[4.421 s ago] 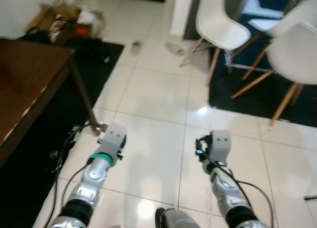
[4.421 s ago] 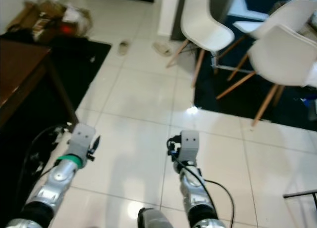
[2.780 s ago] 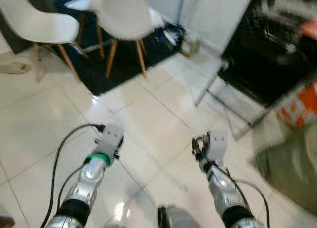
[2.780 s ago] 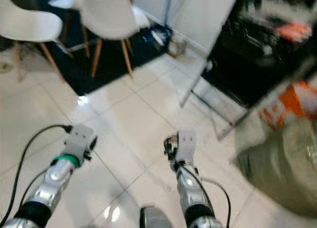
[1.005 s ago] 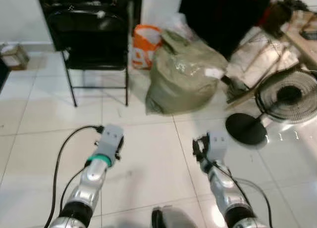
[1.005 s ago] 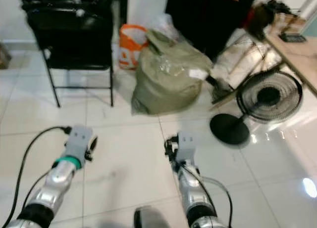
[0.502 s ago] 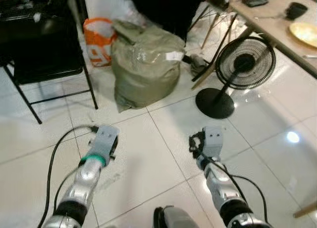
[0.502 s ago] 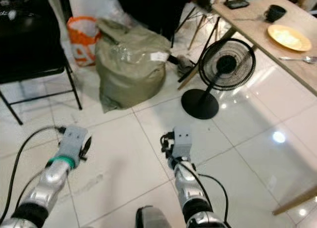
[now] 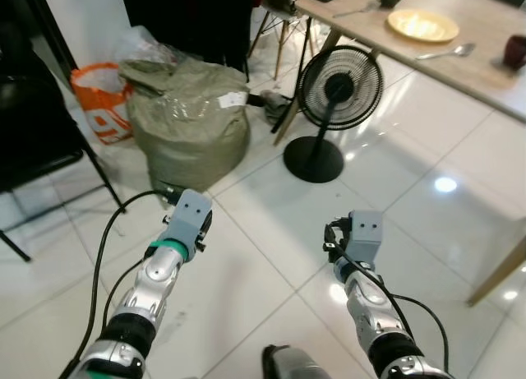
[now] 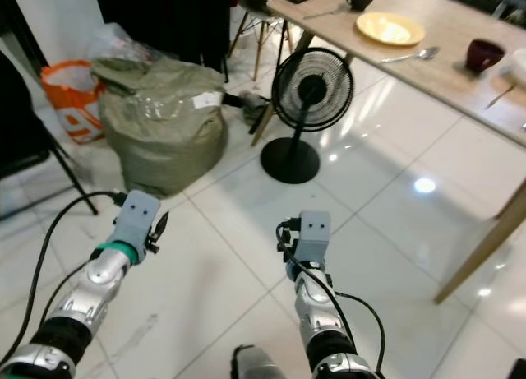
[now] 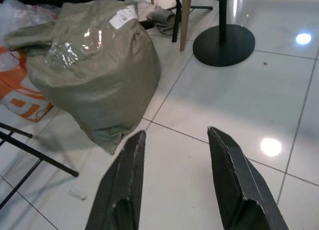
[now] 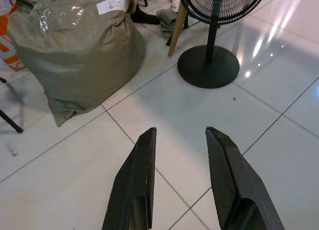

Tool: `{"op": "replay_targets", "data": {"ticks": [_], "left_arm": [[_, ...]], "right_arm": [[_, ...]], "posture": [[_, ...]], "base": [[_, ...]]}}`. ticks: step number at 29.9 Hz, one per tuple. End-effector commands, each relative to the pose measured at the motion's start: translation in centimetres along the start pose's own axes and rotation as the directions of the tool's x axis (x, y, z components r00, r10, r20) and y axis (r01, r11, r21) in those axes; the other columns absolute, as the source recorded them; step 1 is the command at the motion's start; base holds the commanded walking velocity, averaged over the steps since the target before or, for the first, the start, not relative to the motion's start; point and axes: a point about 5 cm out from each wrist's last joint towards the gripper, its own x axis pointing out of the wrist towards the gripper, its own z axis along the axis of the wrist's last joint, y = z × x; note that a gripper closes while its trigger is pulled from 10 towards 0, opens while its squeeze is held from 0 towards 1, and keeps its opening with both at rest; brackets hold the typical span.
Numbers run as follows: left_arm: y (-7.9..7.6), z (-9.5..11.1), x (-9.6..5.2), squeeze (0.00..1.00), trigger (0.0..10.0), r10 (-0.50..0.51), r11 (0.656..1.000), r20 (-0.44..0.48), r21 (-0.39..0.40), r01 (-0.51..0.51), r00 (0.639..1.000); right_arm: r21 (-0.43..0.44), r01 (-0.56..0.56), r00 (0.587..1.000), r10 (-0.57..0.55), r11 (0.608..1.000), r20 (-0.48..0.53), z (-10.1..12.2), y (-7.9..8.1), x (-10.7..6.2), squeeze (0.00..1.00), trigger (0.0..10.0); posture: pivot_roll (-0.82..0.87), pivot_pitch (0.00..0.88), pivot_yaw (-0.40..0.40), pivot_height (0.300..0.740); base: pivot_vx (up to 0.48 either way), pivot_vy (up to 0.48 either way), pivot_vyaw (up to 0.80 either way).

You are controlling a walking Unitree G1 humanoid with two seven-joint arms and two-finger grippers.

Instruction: Setting the table

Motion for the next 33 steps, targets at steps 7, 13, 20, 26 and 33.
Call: {"op": "replay_targets", "data": {"ticks": [7,13,20,26,33], "left_arm": [[-0.51,-0.5,-0.11,0.0,10.0,-0.004,1.0,-0.019,0.007,0.004,1.0],[-0.47,-0.35,0.04,0.0,10.0,-0.006,1.0,-0.017,0.01,0.006,1.0],[-0.46,-0.2,0.19,0.0,10.0,-0.004,1.0,-0.015,0.013,0.005,1.0],[-0.63,-0.25,0.17,0.0,10.0,-0.005,1.0,-0.016,0.009,0.005,1.0],[-0.8,-0.25,0.32,0.0,10.0,-0.008,1.0,-0.028,-0.006,0.008,1.0]], "right_arm": [[0.012,-0.004,1.0,0.004,1.0,0.004,-0.3,0.12,-0.31,0.0,10.0],[0.025,-0.003,1.0,0.003,1.0,0.013,-0.3,0.27,-0.38,0.0,10.0],[0.034,-0.002,1.0,0.002,0.999,0.014,-0.08,0.19,-0.21,0.0,10.0],[0.024,0.0,1.0,0.0,1.0,0.01,-0.03,-0.07,-0.19,0.0,10.0],[0.012,0.011,1.0,-0.011,1.0,0.006,-0.07,-0.31,-0.23,0.0,10.0]], "posture": [[0.01,0.003,0.039,0.74],[0.01,0.0,0.042,0.74],[0.01,0.0,0.038,0.74],[0.01,0.0,0.036,0.74],[0.0,0.0,0.038,0.74]], "base": [[0.48,0.0,0.0],[0.48,0.0,0.0],[0.48,0.0,-0.34],[0.48,0.0,-0.8],[0.343,0.0,-0.57]]}}
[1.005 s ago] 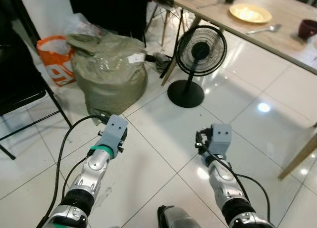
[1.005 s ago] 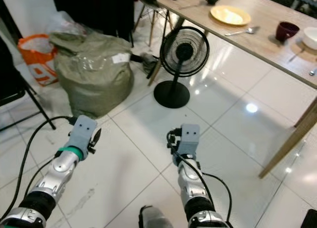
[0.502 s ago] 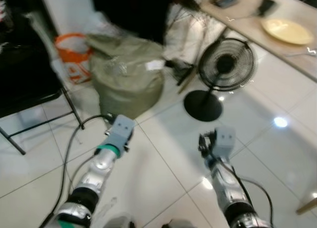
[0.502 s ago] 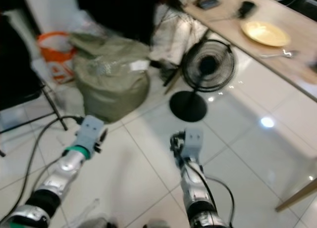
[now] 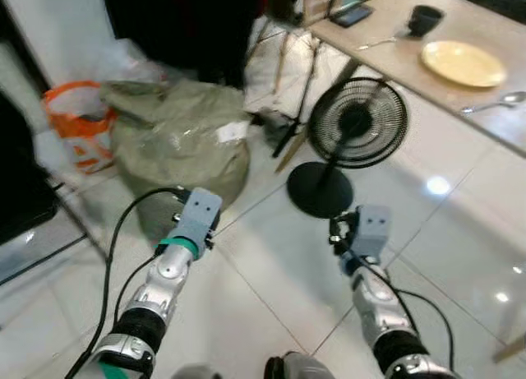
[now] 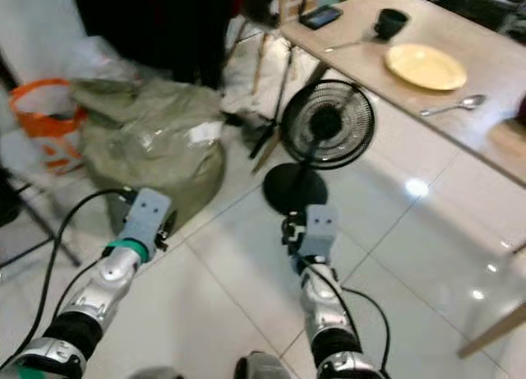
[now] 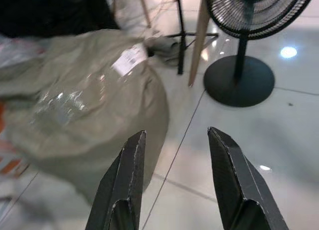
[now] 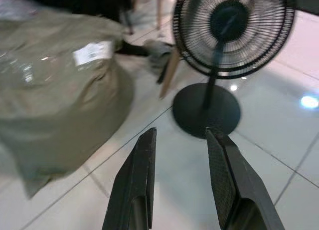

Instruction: Setting the table

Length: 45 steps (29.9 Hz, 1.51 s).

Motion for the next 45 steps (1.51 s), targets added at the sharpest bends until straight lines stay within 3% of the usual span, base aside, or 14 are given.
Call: {"op": "replay_targets", "data": {"ticks": [1,32,39,42,45], "left_arm": [[0.3,-1.3,-0.5,0.0,10.0,0.008,1.0,-0.056,0.003,-0.008,0.998],[0.2,-1.1,-0.4,0.0,10.0,0.009,1.0,-0.047,-0.001,-0.009,0.999],[0.7,0.1,0.0,0.0,10.0,0.053,0.999,0.01,0.012,-0.053,0.999],[1.2,2.3,0.4,0.0,10.0,0.069,0.998,0.093,0.003,-0.069,0.993],[1.6,3.0,0.6,0.0,10.0,0.078,0.997,0.118,-0.003,-0.078,0.99]], "right_arm": [[0.01,0.0,1.0,0.0,1.0,-0.031,-0.6,0.4,-0.2,0.0,10.0],[0.014,0.003,0.999,-0.003,1.0,-0.035,-0.8,0.3,-0.3,0.0,10.0],[0.022,-0.008,1.0,0.008,1.0,0.009,0.1,0.5,-0.1,0.0,10.0],[0.041,-0.01,0.997,0.007,0.999,0.08,1.7,0.5,0.3,0.0,10.0],[0.044,-0.012,0.994,0.008,0.999,0.106,2.3,0.5,0.4,0.0,10.0]], "posture": [[0.0,0.0,0.038,0.74],[0.01,0.005,0.039,0.74],[0.01,0.005,0.036,0.74],[0.01,0.007,0.037,0.74],[0.01,0.009,0.037,0.74]], "base": [[0.0,0.0,0.0],[0.0,0.0,-0.67],[0.48,0.0,0.0],[0.48,0.0,0.0],[0.48,0.0,0.0]]}}
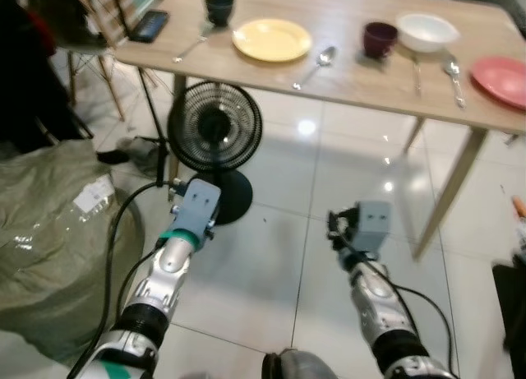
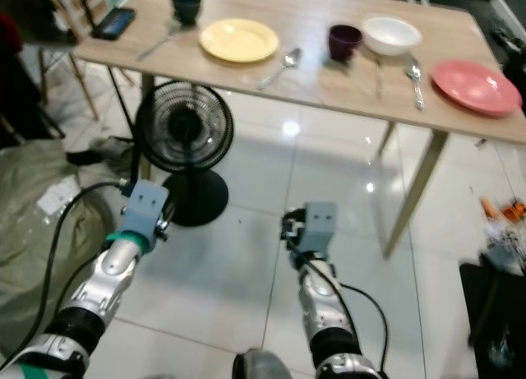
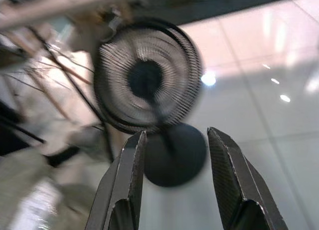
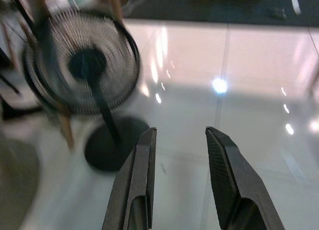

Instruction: Setting the table

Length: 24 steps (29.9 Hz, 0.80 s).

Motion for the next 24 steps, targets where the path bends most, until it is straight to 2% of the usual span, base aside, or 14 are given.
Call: {"op": "replay_targets", "data": {"ticks": [1,2,3,4,6,8,14,24], "left_arm": [[1.1,1.0,0.3,0.0,10.0,0.027,1.0,0.027,-0.004,-0.027,0.999],[1.1,1.0,0.3,0.0,10.0,0.027,1.0,0.027,-0.004,-0.027,0.999],[1.7,2.3,0.7,0.0,10.0,0.037,0.999,0.071,-0.007,-0.037,0.997],[1.7,2.3,0.7,0.0,10.0,0.037,0.999,0.071,-0.007,-0.037,0.997],[2.6,4.3,1.3,0.0,10.0,0.042,0.999,0.134,-0.02,-0.04,0.99],[2.6,5.0,1.6,0.0,10.0,0.035,0.999,0.152,-0.025,-0.031,0.988],[2.2,6.1,1.8,0.0,10.0,0.007,1.0,0.181,-0.031,-0.001,0.984],[1.5,6.7,1.6,0.0,10.0,-0.025,0.999,0.188,-0.03,0.032,0.982]], "right_arm": [[0.025,-0.016,0.999,0.015,1.0,0.042,0.9,0.7,0.3,0.0,10.0],[0.025,-0.016,0.999,0.015,1.0,0.042,0.9,0.7,0.3,0.0,10.0],[0.031,-0.017,0.996,0.014,0.999,0.093,2.2,0.8,0.6,0.0,10.0],[0.031,-0.017,0.996,0.014,0.999,0.093,2.2,0.8,0.6,0.0,10.0],[0.039,-0.011,0.987,0.004,0.999,0.163,4.1,0.8,1.1,0.0,10.0],[0.044,-0.006,0.984,-0.003,0.999,0.18,4.6,0.7,1.2,0.0,10.0],[0.056,0.022,0.982,-0.032,0.998,0.185,5.0,-0.1,1.3,0.0,10.0],[0.061,0.079,0.983,-0.088,0.995,0.16,4.7,-1.1,0.8,0.0,10.0]], "posture": [[0.01,0.009,0.036,0.74],[0.01,0.009,0.036,0.74],[0.01,0.011,0.034,0.74],[0.01,0.011,0.034,0.74],[0.01,0.011,0.034,0.74],[0.02,0.009,0.036,0.74],[0.01,0.007,0.039,0.74],[0.01,0.011,0.041,0.74]], "base": [[0.48,0.0,0.0],[0.48,0.0,0.0],[0.48,0.0,0.0],[0.48,0.0,0.0],[0.48,0.0,0.0],[0.48,0.0,-0.24],[0.48,0.0,-0.75],[0.48,0.0,-0.8]]}}
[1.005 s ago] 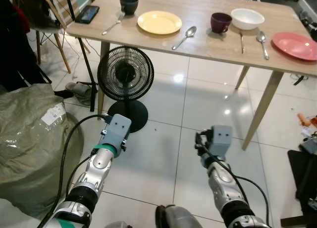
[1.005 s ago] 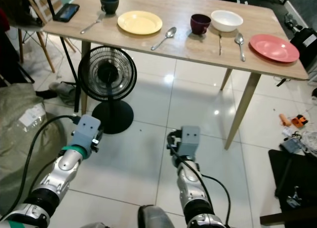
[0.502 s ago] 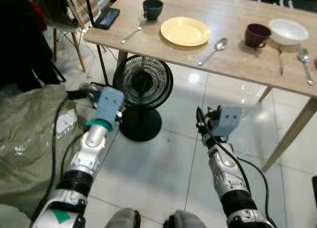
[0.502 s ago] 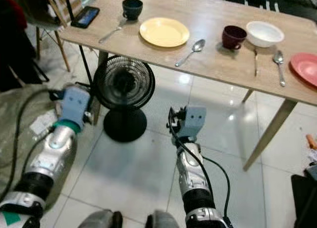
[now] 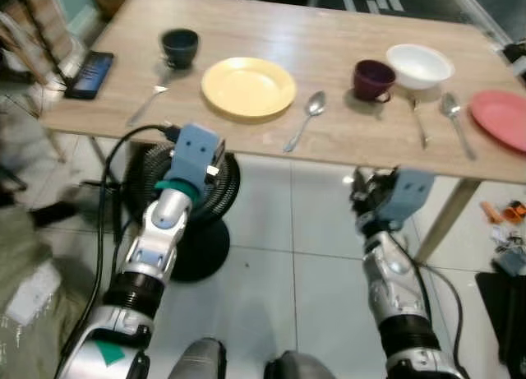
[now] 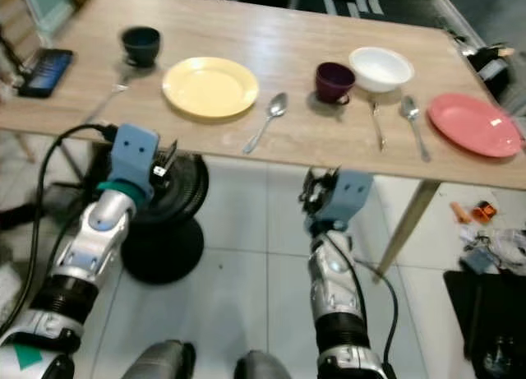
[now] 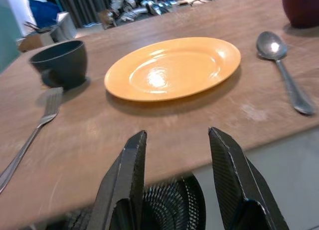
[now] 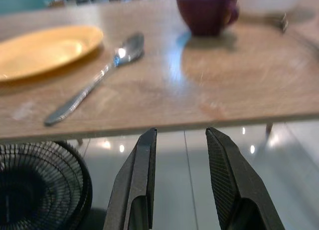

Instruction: Setting the table

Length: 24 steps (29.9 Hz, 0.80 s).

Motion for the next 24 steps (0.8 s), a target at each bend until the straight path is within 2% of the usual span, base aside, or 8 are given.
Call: {"op": "replay_targets", "data": {"ticks": [1,3,6,24], "left_arm": [[-0.42,-0.03,-0.14,0.0,10.0,-0.019,1.0,-0.008,-0.008,0.019,1.0],[-0.46,0.06,-0.15,0.0,10.0,-0.024,1.0,-0.01,-0.01,0.023,1.0],[-0.74,0.43,-0.28,0.0,10.0,-0.048,0.999,0.003,-0.005,0.048,0.999],[-0.94,0.86,-0.49,0.0,10.0,-0.049,0.999,0.009,-0.01,0.049,0.999]], "right_arm": [[-0.01,0.034,0.999,-0.034,0.999,0.004,0.28,-0.79,-0.01,0.0,10.0],[-0.007,0.038,0.999,-0.038,0.999,0.007,0.41,-0.84,0.02,0.0,10.0],[-0.002,0.031,0.999,-0.031,1.0,0.013,0.72,-0.75,0.19,0.0,10.0],[-0.005,0.013,1.0,-0.013,1.0,0.007,0.83,-0.37,0.24,0.0,10.0]], "posture": [[0.01,0.011,0.039,0.74],[0.01,0.011,0.039,0.74],[0.01,0.011,0.041,0.74],[0.02,0.004,0.038,0.74]], "base": [[0.394,0.0,0.0],[0.349,0.0,0.0],[0.0,0.0,0.0],[0.0,0.0,0.0]]}}
